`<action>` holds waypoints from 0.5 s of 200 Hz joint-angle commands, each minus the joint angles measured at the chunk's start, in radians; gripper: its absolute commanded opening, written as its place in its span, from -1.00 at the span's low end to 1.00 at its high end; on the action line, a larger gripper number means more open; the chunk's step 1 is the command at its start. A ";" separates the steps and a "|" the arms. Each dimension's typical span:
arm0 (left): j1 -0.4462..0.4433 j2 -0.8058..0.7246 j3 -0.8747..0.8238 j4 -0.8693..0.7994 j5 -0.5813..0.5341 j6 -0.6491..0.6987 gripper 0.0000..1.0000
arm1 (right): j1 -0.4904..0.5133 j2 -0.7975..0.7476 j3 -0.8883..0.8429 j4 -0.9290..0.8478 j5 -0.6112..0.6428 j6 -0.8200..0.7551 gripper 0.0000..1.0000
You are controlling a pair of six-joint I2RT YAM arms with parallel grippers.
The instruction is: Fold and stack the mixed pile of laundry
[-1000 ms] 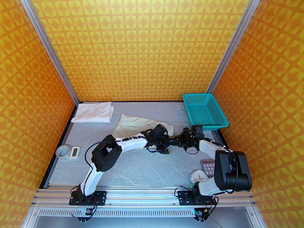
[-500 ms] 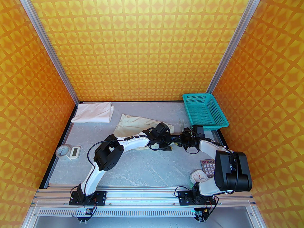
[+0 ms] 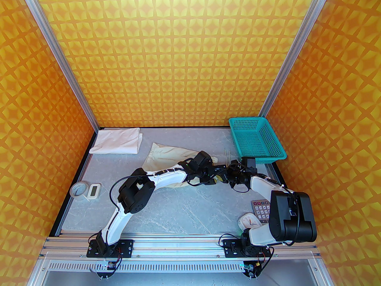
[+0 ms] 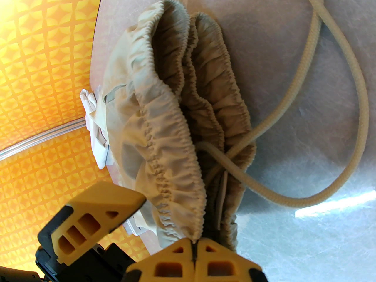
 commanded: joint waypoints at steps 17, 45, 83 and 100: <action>0.025 0.036 -0.026 -0.080 -0.082 0.032 0.37 | 0.005 -0.038 -0.004 0.064 -0.087 0.044 -0.98; 0.033 0.010 -0.065 -0.042 -0.082 0.018 0.37 | 0.005 -0.036 -0.001 0.074 -0.092 0.057 -0.99; 0.053 -0.058 -0.156 0.054 -0.034 -0.015 0.36 | 0.005 -0.014 -0.010 0.117 -0.104 0.082 -1.00; 0.055 -0.070 -0.179 0.073 -0.014 -0.004 0.35 | 0.005 -0.007 -0.015 0.136 -0.110 0.095 -1.00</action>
